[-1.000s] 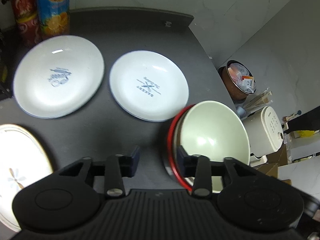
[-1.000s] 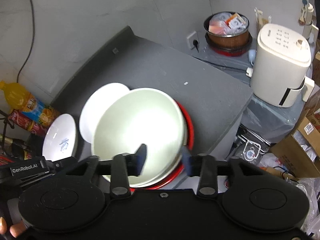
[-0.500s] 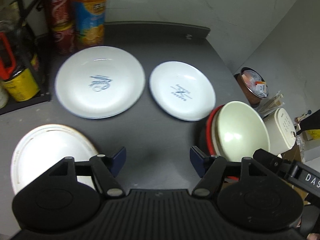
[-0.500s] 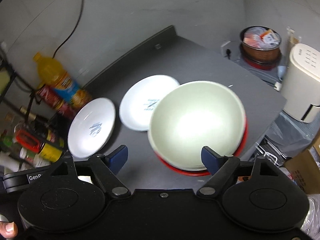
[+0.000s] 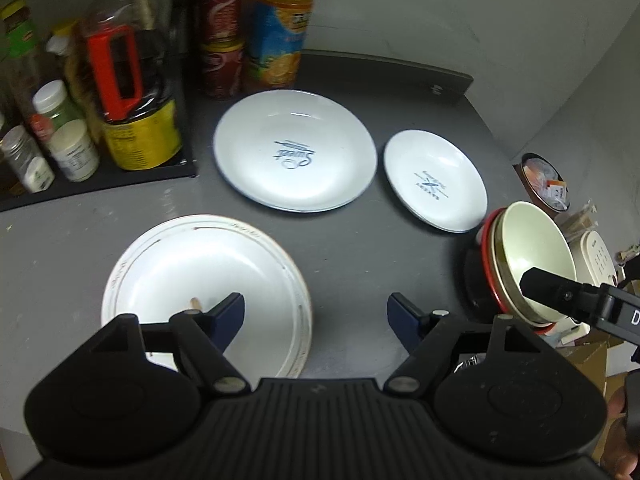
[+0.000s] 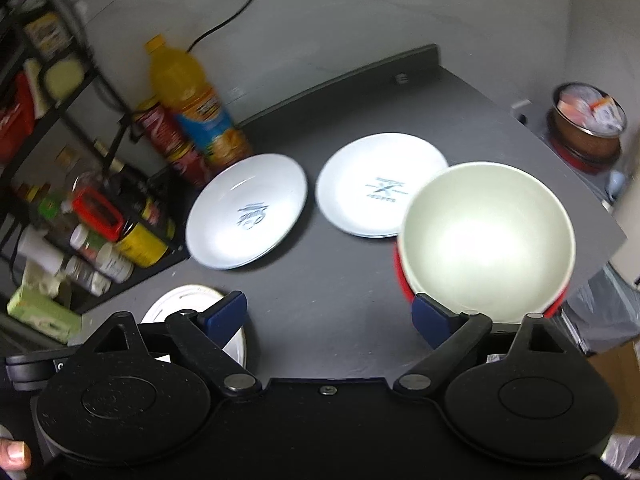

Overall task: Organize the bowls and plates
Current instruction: 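Move both grippers away from the bowl stack toward the white plates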

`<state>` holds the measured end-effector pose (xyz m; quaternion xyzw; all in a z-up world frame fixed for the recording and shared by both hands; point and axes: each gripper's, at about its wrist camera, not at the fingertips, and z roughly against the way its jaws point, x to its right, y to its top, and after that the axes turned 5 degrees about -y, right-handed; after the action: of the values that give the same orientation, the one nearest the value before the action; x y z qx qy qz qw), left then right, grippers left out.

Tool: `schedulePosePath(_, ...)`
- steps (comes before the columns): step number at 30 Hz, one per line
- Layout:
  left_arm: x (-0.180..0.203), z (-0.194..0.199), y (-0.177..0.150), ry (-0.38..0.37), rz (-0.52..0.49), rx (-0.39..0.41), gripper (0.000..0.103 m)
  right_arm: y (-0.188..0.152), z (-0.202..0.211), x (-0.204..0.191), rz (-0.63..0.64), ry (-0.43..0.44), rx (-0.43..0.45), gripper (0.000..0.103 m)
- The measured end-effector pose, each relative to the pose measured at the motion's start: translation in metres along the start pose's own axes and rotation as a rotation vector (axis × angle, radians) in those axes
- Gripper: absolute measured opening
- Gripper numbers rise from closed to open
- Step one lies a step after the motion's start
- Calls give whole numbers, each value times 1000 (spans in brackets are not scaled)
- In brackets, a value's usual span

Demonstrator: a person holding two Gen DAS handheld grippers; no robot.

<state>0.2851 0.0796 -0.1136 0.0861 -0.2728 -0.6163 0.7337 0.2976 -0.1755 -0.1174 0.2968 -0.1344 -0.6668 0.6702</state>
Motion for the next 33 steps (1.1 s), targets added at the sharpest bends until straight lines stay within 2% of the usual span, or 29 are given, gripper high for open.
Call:
schedulePosePath(9, -27, 5, -10, 31, 103, 1, 77, 3, -10, -32, 160, 33, -30, 96)
schedulePosePath(18, -43, 3, -14, 102, 202, 6, 77, 16, -40, -54, 381, 124, -98, 99)
schedulePosePath(22, -46, 1, -12, 140, 289, 7, 77, 28, -52, -58, 461, 168, -127, 100)
schedulePosePath(26, -44, -4, -9, 178, 329, 3, 77, 37, -64, -60, 542, 185, -141, 100)
schedulePosePath(33, -42, -15, -11, 230, 476, 9, 77, 49, -83, -70, 736, 241, -160, 103)
